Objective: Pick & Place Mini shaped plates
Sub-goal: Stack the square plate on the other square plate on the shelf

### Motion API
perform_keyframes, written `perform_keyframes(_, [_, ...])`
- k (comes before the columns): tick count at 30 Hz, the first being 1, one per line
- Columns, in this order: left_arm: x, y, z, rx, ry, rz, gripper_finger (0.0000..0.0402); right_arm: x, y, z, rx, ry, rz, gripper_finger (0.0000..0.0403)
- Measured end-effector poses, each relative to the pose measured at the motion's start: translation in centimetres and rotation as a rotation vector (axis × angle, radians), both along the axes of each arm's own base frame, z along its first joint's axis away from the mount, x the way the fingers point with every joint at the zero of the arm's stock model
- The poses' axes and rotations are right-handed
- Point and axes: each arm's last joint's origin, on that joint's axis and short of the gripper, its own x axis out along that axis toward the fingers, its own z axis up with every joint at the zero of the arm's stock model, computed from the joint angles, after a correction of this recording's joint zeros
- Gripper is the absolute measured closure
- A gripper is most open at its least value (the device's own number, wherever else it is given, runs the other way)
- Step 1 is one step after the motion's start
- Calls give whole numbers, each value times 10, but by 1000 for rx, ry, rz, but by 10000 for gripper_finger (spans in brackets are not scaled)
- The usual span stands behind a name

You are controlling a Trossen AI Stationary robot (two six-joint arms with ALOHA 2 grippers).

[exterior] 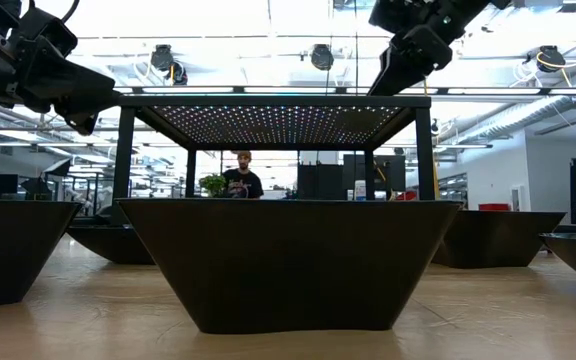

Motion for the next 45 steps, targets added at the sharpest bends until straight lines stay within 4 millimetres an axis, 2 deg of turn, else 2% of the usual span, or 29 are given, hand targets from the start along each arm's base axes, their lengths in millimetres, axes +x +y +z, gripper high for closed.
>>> perform_keyframes(6, [0, 0, 0, 0, 0, 0, 256, 1, -1, 4, 10, -44, -34, 341])
perform_keyframes(11, [0, 0, 0, 0, 0, 0, 256, 5, -9, 11, -137, -102, -96, 332])
perform_keyframes(21, [0, 0, 0, 0, 0, 0, 256, 10, -25, -5, -133, -10, -135, 326])
perform_keyframes(29, [0, 0, 0, 0, 0, 0, 256, 14, -15, -4, -114, -34, -114, 327])
perform_keyframes(36, [0, 0, 0, 0, 0, 0, 256, 17, -1, -5, 3, -64, -28, 329])
perform_keyframes(45, [0, 0, 0, 0, 0, 0, 256, 13, 1, -10, 46, -14, -62, 346])
